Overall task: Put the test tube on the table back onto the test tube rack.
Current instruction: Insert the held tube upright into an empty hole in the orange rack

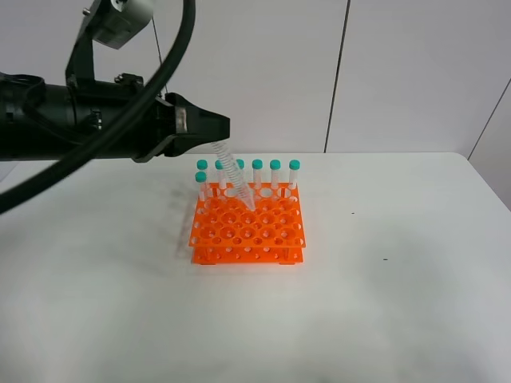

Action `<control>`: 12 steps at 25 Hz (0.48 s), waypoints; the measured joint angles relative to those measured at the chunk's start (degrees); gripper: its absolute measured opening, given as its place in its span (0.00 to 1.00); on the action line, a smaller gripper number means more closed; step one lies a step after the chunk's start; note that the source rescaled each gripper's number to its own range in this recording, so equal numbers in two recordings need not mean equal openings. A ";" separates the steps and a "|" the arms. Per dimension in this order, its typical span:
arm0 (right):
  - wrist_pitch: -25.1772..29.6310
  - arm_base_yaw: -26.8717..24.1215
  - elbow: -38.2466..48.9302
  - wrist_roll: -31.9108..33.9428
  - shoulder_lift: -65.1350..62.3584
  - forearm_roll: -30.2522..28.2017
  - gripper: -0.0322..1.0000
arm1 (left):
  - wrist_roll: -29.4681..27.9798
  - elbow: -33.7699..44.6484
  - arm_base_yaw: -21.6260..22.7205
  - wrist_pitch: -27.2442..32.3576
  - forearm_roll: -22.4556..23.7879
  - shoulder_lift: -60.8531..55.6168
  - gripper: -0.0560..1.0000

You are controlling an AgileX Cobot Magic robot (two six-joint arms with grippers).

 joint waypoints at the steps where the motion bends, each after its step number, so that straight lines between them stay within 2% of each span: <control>1: 0.00 0.00 0.00 0.00 0.00 0.00 1.00 | -5.14 0.00 -0.77 -2.61 7.30 -1.39 0.06; 2: 0.00 0.00 0.00 0.00 0.00 0.00 1.00 | -9.68 0.00 -1.56 -4.76 13.70 -2.43 0.06; 5: 0.00 0.00 0.00 0.00 0.00 0.00 1.00 | -25.05 0.00 -4.94 -10.10 38.22 -4.41 0.06; 7: 0.00 0.00 0.00 0.00 0.00 0.00 1.00 | -33.83 0.00 -7.40 -11.10 50.75 -4.54 0.06; 8: 0.00 0.00 0.00 0.00 0.00 0.00 1.00 | -37.20 0.00 -8.05 -11.31 55.89 -4.41 0.06; 10: 0.00 0.00 0.00 0.00 0.00 0.00 1.00 | -41.47 0.00 -8.10 -12.96 62.83 -3.75 0.06; 12: 0.00 0.00 0.00 0.00 0.00 0.00 1.00 | -43.52 0.00 -7.33 -16.54 66.70 -2.05 0.06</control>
